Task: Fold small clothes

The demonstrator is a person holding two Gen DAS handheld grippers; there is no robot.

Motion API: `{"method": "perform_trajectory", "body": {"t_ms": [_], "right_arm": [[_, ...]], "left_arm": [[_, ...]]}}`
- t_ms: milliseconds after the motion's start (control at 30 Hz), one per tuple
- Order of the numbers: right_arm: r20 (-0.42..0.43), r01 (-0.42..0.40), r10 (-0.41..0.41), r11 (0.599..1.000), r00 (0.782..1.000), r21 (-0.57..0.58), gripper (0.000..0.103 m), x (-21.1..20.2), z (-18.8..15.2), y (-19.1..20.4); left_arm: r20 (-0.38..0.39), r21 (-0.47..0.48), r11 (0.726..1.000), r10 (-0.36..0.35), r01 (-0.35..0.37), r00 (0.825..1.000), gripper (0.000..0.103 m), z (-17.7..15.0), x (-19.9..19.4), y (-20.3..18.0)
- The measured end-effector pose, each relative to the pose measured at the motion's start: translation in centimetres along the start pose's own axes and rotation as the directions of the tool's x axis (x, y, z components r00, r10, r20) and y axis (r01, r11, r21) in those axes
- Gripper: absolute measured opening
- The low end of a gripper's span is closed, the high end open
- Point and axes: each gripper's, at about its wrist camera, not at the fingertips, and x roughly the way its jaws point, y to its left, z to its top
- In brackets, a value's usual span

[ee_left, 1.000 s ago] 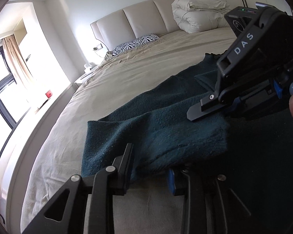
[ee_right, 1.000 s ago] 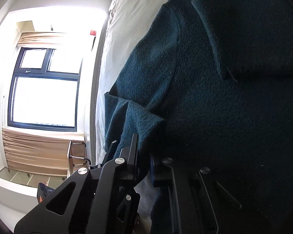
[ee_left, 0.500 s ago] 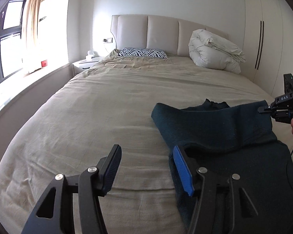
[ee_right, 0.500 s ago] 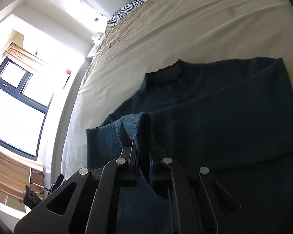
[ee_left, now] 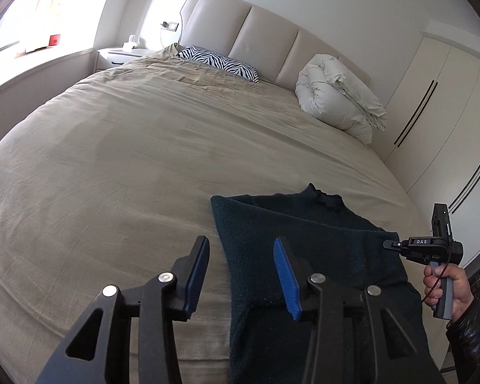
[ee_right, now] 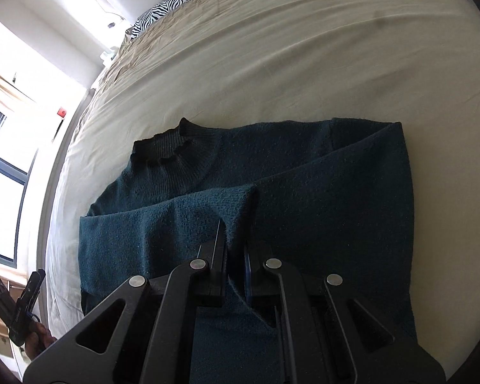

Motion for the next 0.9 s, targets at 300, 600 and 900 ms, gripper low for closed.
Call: {"method": "perform_trajectory", "body": {"t_ms": [300,600,900], "right_arm": [[-0.016,0.035,-0.035,0.999,0.999,0.012,0.006,0.5,-0.8,-1.3],[-0.011,0.049,-0.049,0.999,0.999,0.005,0.006,1.5,-1.0,-1.4],[0.007,0.033,-0.033,0.999,0.999,0.009,0.007,2.4,-1.6,-2.2]], "left_arm": [[-0.032,-0.046,0.998,-0.038,0.036,0.999,0.042,0.3,2.4,-0.4],[-0.070,-0.051,0.998,-0.045,0.042,0.997,0.042,0.1,4.0,-0.6],[-0.110,-0.073,0.994,-0.092,0.085,0.990,0.042,1.3,7.3,-0.7]]}}
